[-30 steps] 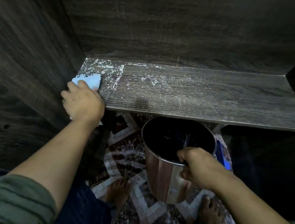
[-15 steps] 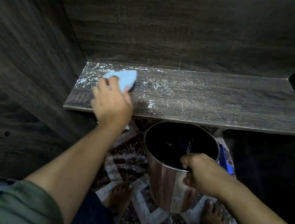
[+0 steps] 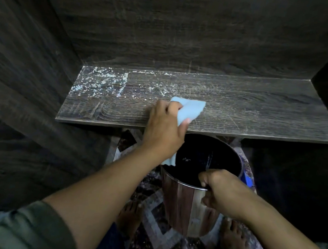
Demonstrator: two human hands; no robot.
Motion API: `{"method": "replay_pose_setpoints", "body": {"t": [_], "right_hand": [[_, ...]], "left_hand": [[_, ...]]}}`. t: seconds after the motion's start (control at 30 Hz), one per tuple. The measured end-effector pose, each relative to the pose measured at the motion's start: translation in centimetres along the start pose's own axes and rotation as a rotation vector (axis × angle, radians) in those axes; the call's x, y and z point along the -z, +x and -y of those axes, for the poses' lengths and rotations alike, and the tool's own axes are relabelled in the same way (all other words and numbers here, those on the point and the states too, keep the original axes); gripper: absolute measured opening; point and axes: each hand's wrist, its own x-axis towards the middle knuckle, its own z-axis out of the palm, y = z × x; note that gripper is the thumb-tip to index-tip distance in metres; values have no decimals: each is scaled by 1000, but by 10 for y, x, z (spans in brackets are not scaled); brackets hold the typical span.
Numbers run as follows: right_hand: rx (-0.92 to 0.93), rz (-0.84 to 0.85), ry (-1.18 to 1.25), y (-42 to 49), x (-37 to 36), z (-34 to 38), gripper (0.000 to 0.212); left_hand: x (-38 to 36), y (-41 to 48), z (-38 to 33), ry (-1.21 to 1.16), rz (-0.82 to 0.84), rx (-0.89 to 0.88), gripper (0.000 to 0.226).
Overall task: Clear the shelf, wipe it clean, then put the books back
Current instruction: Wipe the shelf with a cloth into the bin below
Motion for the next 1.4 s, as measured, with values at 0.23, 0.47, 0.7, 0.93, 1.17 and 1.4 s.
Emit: {"method": "replay_pose_setpoints", "body": {"t": [0.23,0.47,0.7,0.93,1.17,1.4], "right_hand": [[-2,-36,-10,-7,2,-7,31],[-1,-67,44,-11,1,-16,29],[-12,-52,20,-4,-5,-17,28],[6,-66,35,-4,-7,-20,27],[-7,-60,38,-5,-5,-18,25],[-33,-63,36,-6,-1,-16,36]], "left_hand": [[19,39,10,98,-152,117,42],[2,35,29,153,43,125,47],[-18,13,-2,55,89,-239,46],[-2,23,-10,-273,268,-355,35],[-5,30,14,43,-18,-16,49],[-9,21,1,56,163,-244,50]]}}
